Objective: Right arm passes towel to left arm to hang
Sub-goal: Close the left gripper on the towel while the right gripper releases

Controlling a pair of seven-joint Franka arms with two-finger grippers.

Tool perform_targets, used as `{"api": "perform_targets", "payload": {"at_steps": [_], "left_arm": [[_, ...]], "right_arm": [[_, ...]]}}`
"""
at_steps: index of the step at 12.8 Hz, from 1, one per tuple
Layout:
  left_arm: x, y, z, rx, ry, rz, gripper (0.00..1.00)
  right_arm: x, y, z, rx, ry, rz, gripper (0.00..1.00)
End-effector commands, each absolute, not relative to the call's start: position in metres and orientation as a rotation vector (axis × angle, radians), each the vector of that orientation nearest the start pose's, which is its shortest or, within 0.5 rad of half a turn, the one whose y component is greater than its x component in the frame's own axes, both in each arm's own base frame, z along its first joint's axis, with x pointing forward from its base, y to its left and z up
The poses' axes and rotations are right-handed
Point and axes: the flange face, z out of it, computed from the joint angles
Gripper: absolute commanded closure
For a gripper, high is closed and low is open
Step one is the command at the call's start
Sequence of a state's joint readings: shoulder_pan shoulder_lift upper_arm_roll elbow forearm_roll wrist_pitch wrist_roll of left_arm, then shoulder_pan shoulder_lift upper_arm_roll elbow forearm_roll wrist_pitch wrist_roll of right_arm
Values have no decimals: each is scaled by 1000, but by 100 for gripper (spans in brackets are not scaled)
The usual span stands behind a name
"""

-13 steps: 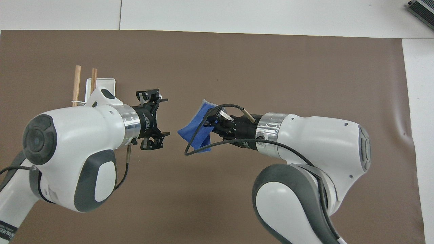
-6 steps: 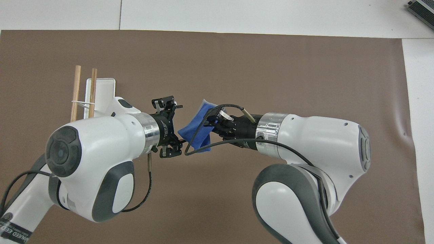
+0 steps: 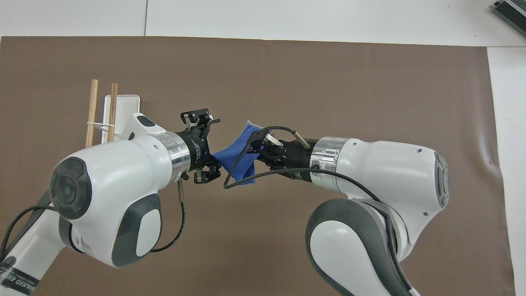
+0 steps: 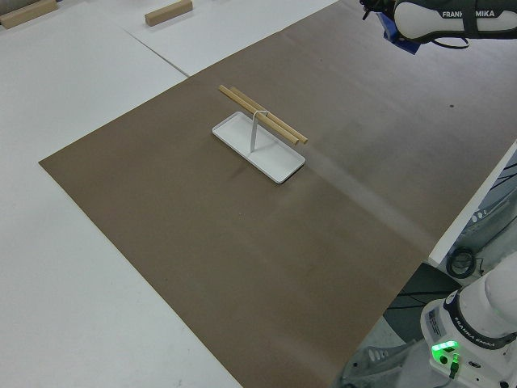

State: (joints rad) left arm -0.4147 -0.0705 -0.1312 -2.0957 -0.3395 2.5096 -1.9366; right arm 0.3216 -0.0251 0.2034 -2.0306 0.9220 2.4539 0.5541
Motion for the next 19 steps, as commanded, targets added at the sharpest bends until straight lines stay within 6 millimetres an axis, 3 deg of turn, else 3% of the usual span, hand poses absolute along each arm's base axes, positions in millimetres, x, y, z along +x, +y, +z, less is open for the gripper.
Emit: {"api": "perform_targets", "payload": {"at_steps": [1,7,11,13,18,19], "left_arm": [[485,-296,501,1809,1860,-115,40],[464,-311,492,2091,1597,-65,100],[466,-306,493,2212,1437,-15,100],[469,-302,492,2265,1353,15,100],[491,-276,496,2268,1320,77,100],[494,-273,499,2258,1323,85,100]], "right_arm": [[507,295,507,-2176,730,25,100],[507,295,509,-2175,729,24,100],[506,295,510,-2181,723,21,99],[506,295,510,-2200,714,10,48],[504,278,510,-2281,686,-37,16],[506,264,514,-2314,683,-55,13]]}}
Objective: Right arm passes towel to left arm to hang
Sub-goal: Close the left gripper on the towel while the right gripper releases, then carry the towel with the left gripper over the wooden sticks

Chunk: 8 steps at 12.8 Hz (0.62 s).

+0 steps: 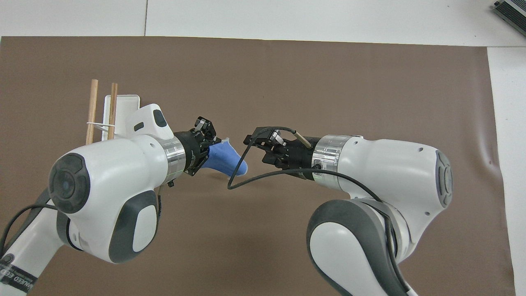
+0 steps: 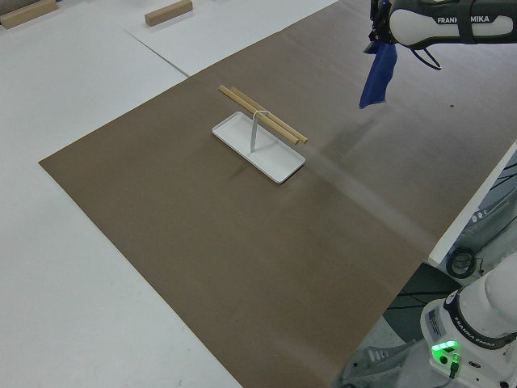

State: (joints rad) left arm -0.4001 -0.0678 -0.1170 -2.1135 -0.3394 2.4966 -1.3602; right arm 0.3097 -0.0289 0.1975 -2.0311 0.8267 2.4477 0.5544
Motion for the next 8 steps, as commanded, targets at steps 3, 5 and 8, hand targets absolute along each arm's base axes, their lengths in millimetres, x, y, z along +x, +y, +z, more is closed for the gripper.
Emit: {"api": "perform_targets", "payload": {"at_steps": [3,5,8], "left_arm": [[518,-236,498,2260,1297,168,100],[539,-183,496,2306,1258,242,100],[555,-107,485,2308,1336,280,100]], "right_arm": [[504,209,534,-2553,594,-81,0],[501,179,548,-2700,557,-100,0],[506,163,572,-2834,511,-68,0]]}}
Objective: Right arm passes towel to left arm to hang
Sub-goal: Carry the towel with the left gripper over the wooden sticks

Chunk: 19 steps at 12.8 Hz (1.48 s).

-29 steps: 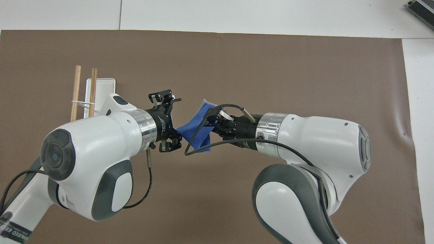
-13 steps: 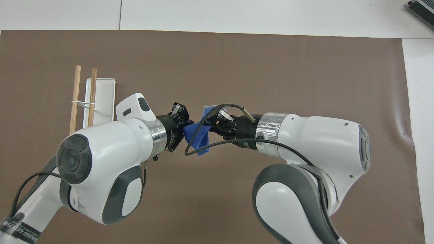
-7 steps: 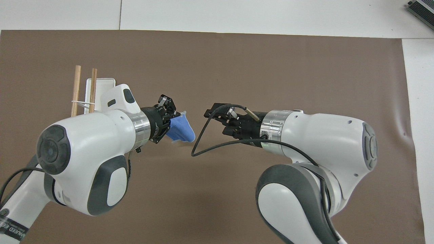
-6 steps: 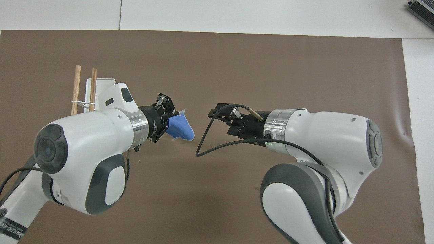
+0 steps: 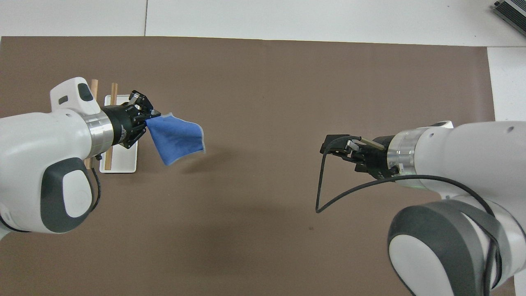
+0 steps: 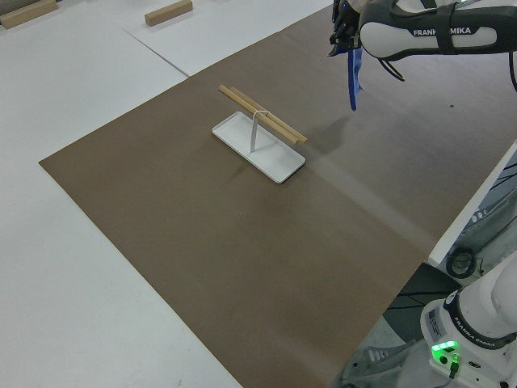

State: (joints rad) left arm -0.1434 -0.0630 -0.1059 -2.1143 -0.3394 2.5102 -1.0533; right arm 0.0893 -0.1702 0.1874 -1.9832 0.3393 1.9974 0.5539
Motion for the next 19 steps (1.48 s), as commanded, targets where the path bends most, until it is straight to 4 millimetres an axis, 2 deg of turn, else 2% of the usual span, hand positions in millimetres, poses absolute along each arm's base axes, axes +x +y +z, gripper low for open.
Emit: {"api": "perform_targets", "payload": {"at_steps": [1,3,5,7,9,11,15,19], "left_arm": [[557,-83,479,-3053,-1849,-378,100],[562,-38,467,-3005,-1872,-399,100],[568,-9,455,-3009,-1817,-433,100],[573,9,448,-2977,-1855,-453,100],[575,35,444,-2927,-1918,-471,100],[580,60,450,-2883,-1980,-507,100],[584,83,457,-2844,-2042,-535,100],[587,88,464,-2834,-2064,-552,100]], "right_arm": [[508,158,578,-2911,460,-83,0],[519,147,595,-3019,381,-82,0],[530,125,610,-3066,362,-87,0],[542,106,618,-3096,317,-98,0],[547,96,621,-3155,224,-132,0],[546,87,616,-3160,191,-98,0],[547,86,613,-3151,181,-94,0],[547,74,616,-3154,170,-88,0]]}}
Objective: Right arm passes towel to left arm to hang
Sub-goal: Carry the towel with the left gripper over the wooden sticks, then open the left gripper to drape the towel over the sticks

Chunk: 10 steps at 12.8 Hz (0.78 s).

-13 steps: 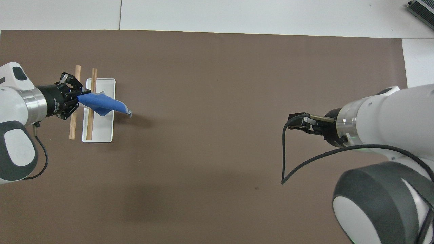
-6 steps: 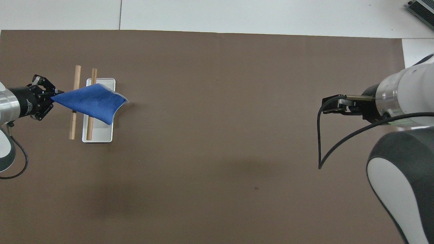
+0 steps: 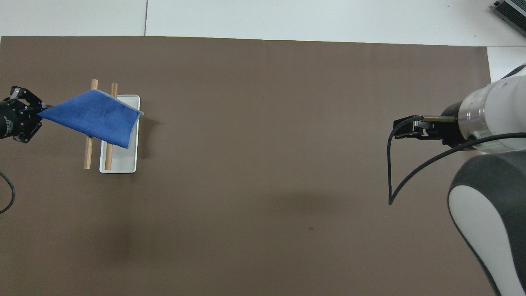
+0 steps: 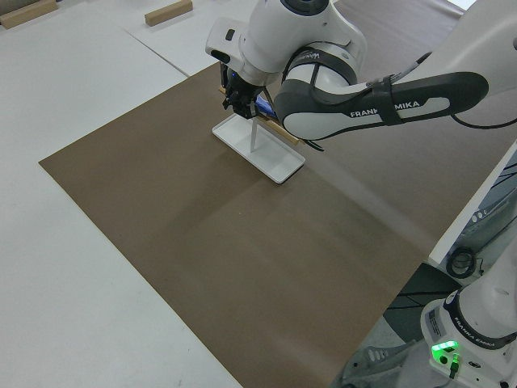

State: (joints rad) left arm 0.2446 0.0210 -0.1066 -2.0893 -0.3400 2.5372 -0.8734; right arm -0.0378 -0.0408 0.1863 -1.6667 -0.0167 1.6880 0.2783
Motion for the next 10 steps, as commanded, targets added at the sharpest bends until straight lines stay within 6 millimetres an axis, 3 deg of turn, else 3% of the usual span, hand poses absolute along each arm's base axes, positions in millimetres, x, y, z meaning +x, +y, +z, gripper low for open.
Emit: {"api": "perform_targets", "payload": {"at_steps": [1,6,10], "left_arm": [[587,90,464,-2831,-2068,-550,100],[575,86,443,-2822,-2059,-492,100],[563,87,415,-2799,-2053,-498,100]], "right_arm": [[546,73,616,-3154,172,-88,0],[548,59,616,-3150,211,-87,0],[543,45,622,-3158,183,-51,0]]}}
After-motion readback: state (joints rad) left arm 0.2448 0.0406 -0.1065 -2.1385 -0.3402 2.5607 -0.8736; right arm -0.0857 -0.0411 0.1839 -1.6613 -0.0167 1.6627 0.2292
